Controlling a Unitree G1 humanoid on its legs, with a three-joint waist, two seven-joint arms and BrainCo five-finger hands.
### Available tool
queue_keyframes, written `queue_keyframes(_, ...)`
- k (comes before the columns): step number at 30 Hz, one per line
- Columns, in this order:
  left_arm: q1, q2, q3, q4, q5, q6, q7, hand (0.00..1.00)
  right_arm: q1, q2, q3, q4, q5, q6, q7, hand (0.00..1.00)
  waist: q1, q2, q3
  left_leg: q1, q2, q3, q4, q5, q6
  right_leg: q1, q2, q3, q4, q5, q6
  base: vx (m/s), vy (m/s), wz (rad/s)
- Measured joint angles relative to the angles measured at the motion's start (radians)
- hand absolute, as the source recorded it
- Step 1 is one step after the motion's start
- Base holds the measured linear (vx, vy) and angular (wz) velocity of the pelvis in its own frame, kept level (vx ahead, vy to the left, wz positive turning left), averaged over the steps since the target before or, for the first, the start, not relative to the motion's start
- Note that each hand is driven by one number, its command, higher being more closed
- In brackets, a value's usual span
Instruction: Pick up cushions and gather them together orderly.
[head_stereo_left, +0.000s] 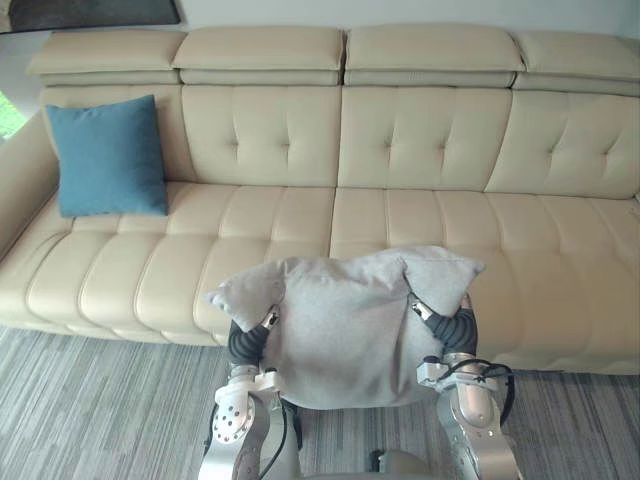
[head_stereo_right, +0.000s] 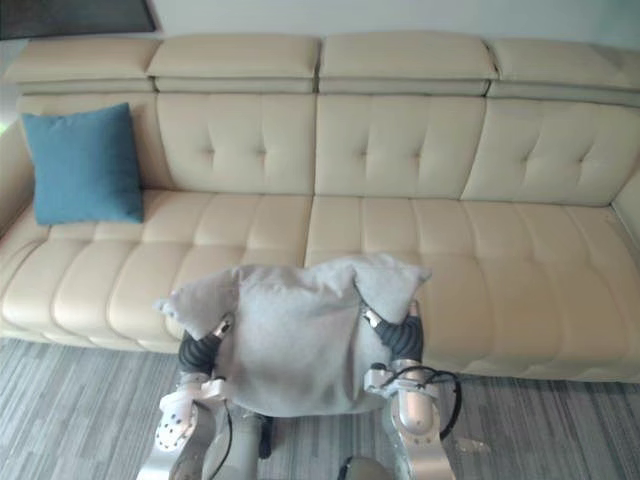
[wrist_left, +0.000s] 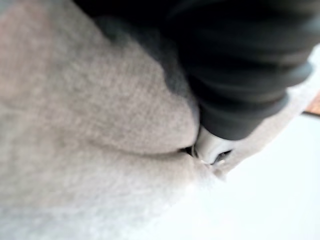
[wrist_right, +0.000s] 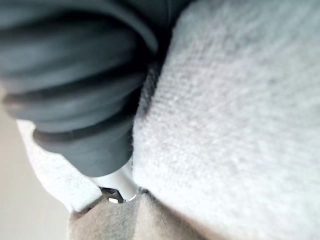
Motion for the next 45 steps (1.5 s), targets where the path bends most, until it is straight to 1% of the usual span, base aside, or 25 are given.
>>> queue_keyframes(1,-0.012,-0.001,0.000,0.001,0.000,0.002,0.000,1.00,-0.011,0.002,-0.001,0.001,-0.006,0.004,0.000,1.00,-0.001,-0.004,-0.004,0.016,-0.007,0.036,0.025,-0.028,0.016,-0.028,-0.022,0.013,0.073,0.027,0.039,0.54,0.284,-0.49)
queue_keyframes(2,-0.021,0.003,0.000,0.010,0.000,0.004,0.000,1.00,-0.029,0.000,-0.005,0.027,-0.014,0.004,0.000,1.00,-0.006,-0.003,-0.003,0.057,-0.017,0.064,0.016,-0.046,0.034,-0.072,-0.047,0.013,0.193,0.059,0.097,0.33,0.197,-0.49)
queue_keyframes(3,-0.025,0.007,0.000,0.017,0.000,0.004,0.000,1.00,-0.041,0.001,-0.008,0.047,-0.024,0.005,-0.001,1.00,-0.008,-0.001,-0.002,0.086,-0.019,0.077,0.004,-0.053,0.042,-0.090,-0.058,0.007,0.254,0.084,0.117,0.34,0.207,-0.50)
queue_keyframes(4,-0.031,0.019,0.000,0.028,0.000,0.009,0.001,1.00,-0.060,0.010,-0.010,0.088,-0.035,0.006,-0.001,1.00,-0.010,0.009,0.004,0.160,-0.020,0.093,-0.029,-0.064,0.049,-0.120,-0.071,-0.016,0.364,0.109,0.115,0.30,0.160,-0.48)
queue_keyframes(5,-0.033,0.028,-0.001,0.028,0.001,0.009,0.001,1.00,-0.065,0.017,-0.015,0.114,-0.036,0.007,-0.001,1.00,-0.011,0.016,0.004,0.221,-0.017,0.102,-0.063,-0.065,0.050,-0.136,-0.073,-0.054,0.429,0.096,0.091,0.35,0.172,-0.42)
queue_keyframes(6,-0.035,0.029,-0.002,0.028,0.001,0.007,0.001,1.00,-0.065,0.018,-0.015,0.117,-0.036,0.007,-0.001,1.00,-0.011,0.021,0.003,0.240,-0.014,0.103,-0.079,-0.069,0.050,-0.145,-0.073,-0.074,0.443,0.091,0.082,0.23,0.076,-0.22)
queue_keyframes(7,-0.052,0.033,-0.002,0.028,0.001,0.004,0.001,1.00,-0.071,0.019,-0.016,0.117,-0.036,0.007,-0.001,1.00,-0.012,0.028,0.005,0.271,-0.009,0.102,-0.109,-0.076,0.043,-0.166,-0.073,-0.120,0.432,0.076,0.058,0.18,0.011,-0.03)
queue_keyframes(8,-0.068,0.040,0.000,0.028,0.001,0.004,0.001,1.00,-0.085,0.021,-0.022,0.122,-0.036,0.007,-0.001,1.00,-0.020,0.024,0.003,0.276,-0.008,0.101,-0.118,-0.077,0.042,-0.187,-0.074,-0.154,0.372,0.068,0.040,0.17,-0.022,0.04)
queue_keyframes(9,-0.073,0.040,0.001,0.028,0.001,0.004,0.001,1.00,-0.092,0.019,-0.023,0.124,-0.036,0.007,-0.001,1.00,-0.024,0.020,0.001,0.276,-0.007,0.099,-0.118,-0.079,0.038,-0.193,-0.073,-0.167,0.329,0.071,0.034,0.15,-0.082,0.14)
queue_keyframes(10,-0.078,0.040,0.001,0.031,0.001,0.004,0.001,1.00,-0.107,0.018,-0.026,0.128,-0.036,0.007,-0.001,1.00,-0.032,0.016,-0.001,0.276,-0.007,0.092,-0.115,-0.085,0.028,-0.191,-0.067,-0.189,0.203,0.099,0.006,0.15,-0.129,0.16)
queue_keyframes(11,-0.080,0.044,0.003,0.037,0.001,0.005,0.001,1.00,-0.115,0.021,-0.026,0.132,-0.036,0.007,-0.001,1.00,-0.039,-0.001,-0.004,0.277,-0.024,0.082,-0.107,-0.094,0.013,-0.173,-0.054,-0.174,0.066,0.224,-0.023,0.15,-0.141,0.18)
queue_keyframes(12,-0.082,0.045,0.003,0.042,0.002,0.005,0.001,1.00,-0.116,0.024,-0.026,0.132,-0.037,0.007,-0.002,1.00,-0.043,-0.007,-0.004,0.277,-0.034,0.076,-0.104,-0.101,0.002,-0.168,-0.054,-0.166,0.037,0.223,-0.026,0.15,-0.151,0.04)
queue_keyframes(13,-0.087,0.022,0.002,0.070,0.003,0.008,0.001,1.00,-0.127,0.008,-0.031,0.153,-0.037,0.011,-0.002,1.00,-0.040,0.017,-0.007,0.276,-0.022,0.050,-0.098,-0.109,-0.008,-0.123,-0.027,-0.154,-0.031,0.214,-0.018,0.12,-0.125,-0.03)
queue_keyframes(15,-0.088,-0.004,0.000,0.082,0.017,0.017,0.000,1.00,-0.118,-0.011,-0.043,0.154,-0.038,0.017,-0.002,1.00,-0.039,0.043,-0.008,0.277,0.000,0.026,-0.104,-0.112,-0.014,-0.085,0.001,-0.167,-0.103,0.225,-0.028,0.10,-0.129,0.00)
queue_keyframes(16,-0.088,-0.019,-0.001,0.082,0.034,0.021,-0.001,1.00,-0.110,-0.009,-0.052,0.154,-0.038,0.018,-0.004,1.00,-0.041,0.049,-0.011,0.281,0.011,0.010,-0.121,-0.109,-0.019,-0.055,0.019,-0.184,-0.148,0.238,-0.037,0.06,-0.105,0.11)
queue_keyframes(19,-0.091,-0.035,0.000,0.075,0.042,0.023,-0.001,1.00,-0.111,-0.003,-0.063,0.123,-0.076,0.019,-0.015,1.00,-0.045,0.046,-0.012,0.296,0.026,-0.013,-0.158,-0.096,-0.040,-0.014,0.043,-0.206,-0.211,0.257,-0.045,0.05,-0.083,0.17)
queue_keyframes(24,-0.143,-0.034,0.002,0.034,0.070,0.024,0.030,1.00,-0.153,0.000,-0.059,0.069,-0.115,0.018,-0.060,1.00,-0.028,0.047,-0.012,0.289,0.015,-0.034,-0.191,-0.067,-0.052,-0.006,0.043,-0.231,-0.262,0.280,-0.045,0.02,0.001,0.18)
queue_keyframes(27,-0.326,-0.022,0.016,0.035,0.080,0.022,0.098,1.00,-0.322,0.000,-0.059,0.097,-0.116,0.013,-0.118,1.00,-0.011,0.050,-0.008,0.196,0.001,-0.062,-0.198,-0.025,-0.049,-0.094,0.026,-0.260,-0.243,0.289,-0.050,-0.07,0.006,0.32)
queue_keyframes(29,-0.468,0.002,0.035,0.039,0.082,0.017,0.169,1.00,-0.486,-0.003,-0.058,0.161,-0.116,0.012,-0.176,1.00,-0.002,0.053,-0.005,0.109,-0.002,-0.068,-0.195,0.003,-0.048,-0.192,0.019,-0.263,-0.211,0.296,-0.059,-0.13,-0.034,0.07)
queue_keyframes(30,-0.506,0.006,0.038,0.051,0.083,0.011,0.190,1.00,-0.525,-0.005,-0.058,0.180,-0.116,0.011,-0.190,1.00,0.000,0.056,0.001,0.097,-0.002,-0.071,-0.196,0.008,-0.048,-0.207,0.018,-0.264,-0.203,0.296,-0.060,-0.12,-0.050,0.13)
queue_keyframes(32,-0.660,0.044,0.045,0.124,0.083,-0.003,0.261,1.00,-0.669,-0.015,-0.051,0.265,-0.116,0.013,-0.242,1.00,0.005,0.065,0.012,0.049,-0.001,-0.082,-0.197,0.028,-0.052,-0.267,0.013,-0.266,-0.166,0.291,-0.068,-0.10,-0.051,0.10)
queue_keyframes(35,-0.834,0.092,0.054,0.209,0.081,-0.023,0.311,1.00,-0.819,-0.051,-0.043,0.320,-0.115,0.014,-0.288,1.00,0.006,0.063,0.040,-0.013,0.001,-0.085,-0.199,0.052,-0.057,-0.347,0.008,-0.267,-0.128,0.290,-0.078,-0.11,-0.046,0.03)
queue_keyframes(38,-0.974,0.118,0.057,0.297,0.078,-0.024,0.345,1.00,-0.932,-0.075,-0.043,0.352,-0.116,0.016,-0.322,1.00,0.004,0.063,0.070,-0.072,0.001,-0.087,-0.200,0.075,-0.058,-0.413,0.000,-0.276,-0.105,0.295,-0.085,-0.12,-0.039,0.06)
queue_keyframes(40,-1.094,0.123,0.076,0.395,0.078,-0.024,0.368,1.00,-1.031,-0.089,-0.045,0.397,-0.116,0.016,-0.356,1.00,-0.007,0.062,0.099,-0.130,0.002,-0.096,-0.203,0.094,-0.063,-0.471,0.000,-0.286,-0.099,0.306,-0.098,-0.09,-0.042,0.08)
queue_keyframes(45,-1.263,0.125,0.096,0.560,0.068,-0.016,0.375,1.00,-1.186,-0.097,-0.069,0.524,-0.115,0.029,-0.395,1.00,-0.013,0.062,0.151,-0.192,0.003,-0.109,-0.256,0.145,-0.075,-0.555,-0.001,-0.302,-0.081,0.310,-0.105,-0.01,-0.043,0.11)
